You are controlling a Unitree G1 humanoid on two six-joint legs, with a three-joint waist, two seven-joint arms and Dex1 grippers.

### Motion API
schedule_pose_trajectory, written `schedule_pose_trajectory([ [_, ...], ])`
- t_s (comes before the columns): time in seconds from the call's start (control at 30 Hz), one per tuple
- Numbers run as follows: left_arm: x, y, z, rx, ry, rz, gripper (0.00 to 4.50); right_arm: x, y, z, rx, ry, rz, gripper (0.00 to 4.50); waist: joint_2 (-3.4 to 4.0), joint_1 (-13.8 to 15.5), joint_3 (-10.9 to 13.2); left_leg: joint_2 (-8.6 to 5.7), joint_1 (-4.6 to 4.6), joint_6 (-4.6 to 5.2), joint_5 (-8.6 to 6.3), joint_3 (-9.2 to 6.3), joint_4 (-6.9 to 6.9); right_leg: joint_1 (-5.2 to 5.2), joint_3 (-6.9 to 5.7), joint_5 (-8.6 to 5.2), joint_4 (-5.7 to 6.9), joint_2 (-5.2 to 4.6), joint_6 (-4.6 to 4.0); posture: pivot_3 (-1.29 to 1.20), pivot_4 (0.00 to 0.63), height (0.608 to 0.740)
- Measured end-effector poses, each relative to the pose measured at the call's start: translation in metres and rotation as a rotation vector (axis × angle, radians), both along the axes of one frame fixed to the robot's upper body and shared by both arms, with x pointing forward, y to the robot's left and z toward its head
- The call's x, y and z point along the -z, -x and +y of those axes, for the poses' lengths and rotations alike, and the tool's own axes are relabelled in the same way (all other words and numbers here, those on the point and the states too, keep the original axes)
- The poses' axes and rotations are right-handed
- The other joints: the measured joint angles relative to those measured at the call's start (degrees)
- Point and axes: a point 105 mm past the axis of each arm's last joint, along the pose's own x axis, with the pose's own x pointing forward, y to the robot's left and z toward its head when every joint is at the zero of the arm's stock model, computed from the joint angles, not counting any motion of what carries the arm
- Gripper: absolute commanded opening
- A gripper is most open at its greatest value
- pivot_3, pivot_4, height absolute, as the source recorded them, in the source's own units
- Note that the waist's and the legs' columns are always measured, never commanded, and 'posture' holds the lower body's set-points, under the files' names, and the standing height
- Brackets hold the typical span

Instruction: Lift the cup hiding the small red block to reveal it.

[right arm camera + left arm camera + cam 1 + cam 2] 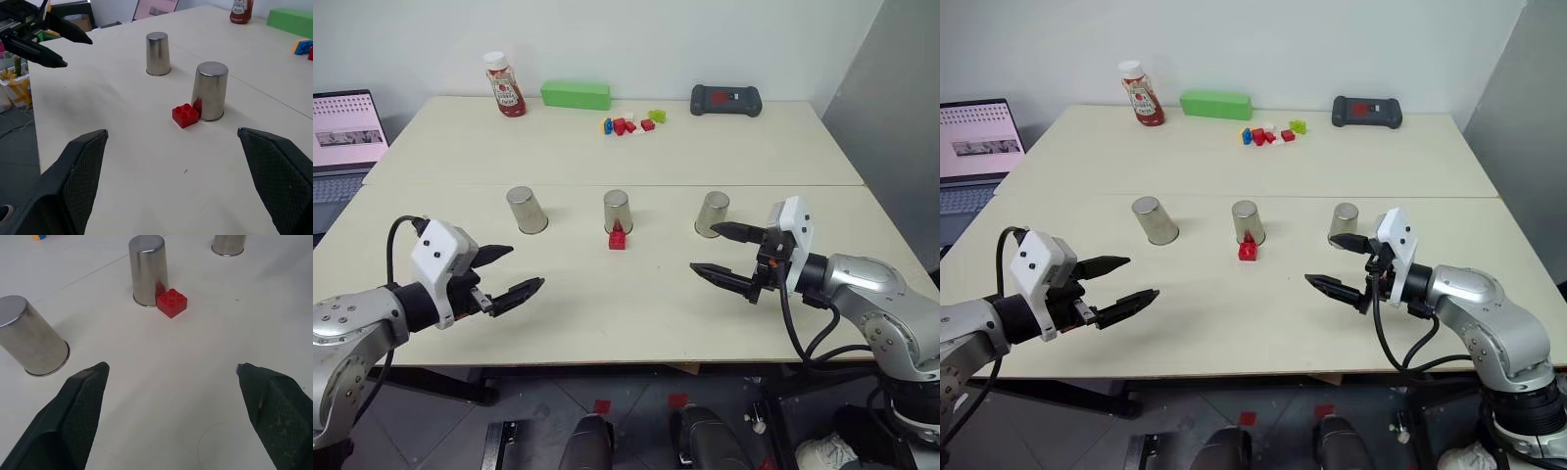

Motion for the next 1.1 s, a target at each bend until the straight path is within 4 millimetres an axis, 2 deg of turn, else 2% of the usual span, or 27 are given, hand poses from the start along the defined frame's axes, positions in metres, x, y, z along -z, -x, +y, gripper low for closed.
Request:
schedule_pose_trajectory([
  [0.7,0.000,0.005,-0.003,0.015,0.014,0.009,4.42,0.008,0.005,-0.003,-0.027,0.028,0.027,4.50,0.00,0.0,0.0,0.00,0.01,0.00,0.00,0.01,0.00,0.00,0.00,0.00,0.00,0.00,0.00,0.00,0.150,0.740],
  [0.87,0.004,0.008,0.002,0.000,0.002,0.023,4.42,0.016,0.008,-0.007,-0.023,0.041,0.056,4.50,0.00,0.0,0.0,0.00,0.00,0.00,0.00,0.01,-0.01,-0.01,0.00,-0.01,-0.01,0.00,-0.01,0.00,0.150,0.740],
  [1.1,-0.002,0.004,0.007,0.000,-0.026,0.001,4.42,0.014,0.008,-0.007,-0.035,0.039,0.040,4.50,0.00,0.0,0.0,0.00,0.05,0.00,0.00,0.01,0.00,0.01,0.00,-0.01,0.00,0.00,-0.01,0.00,0.150,0.740],
])
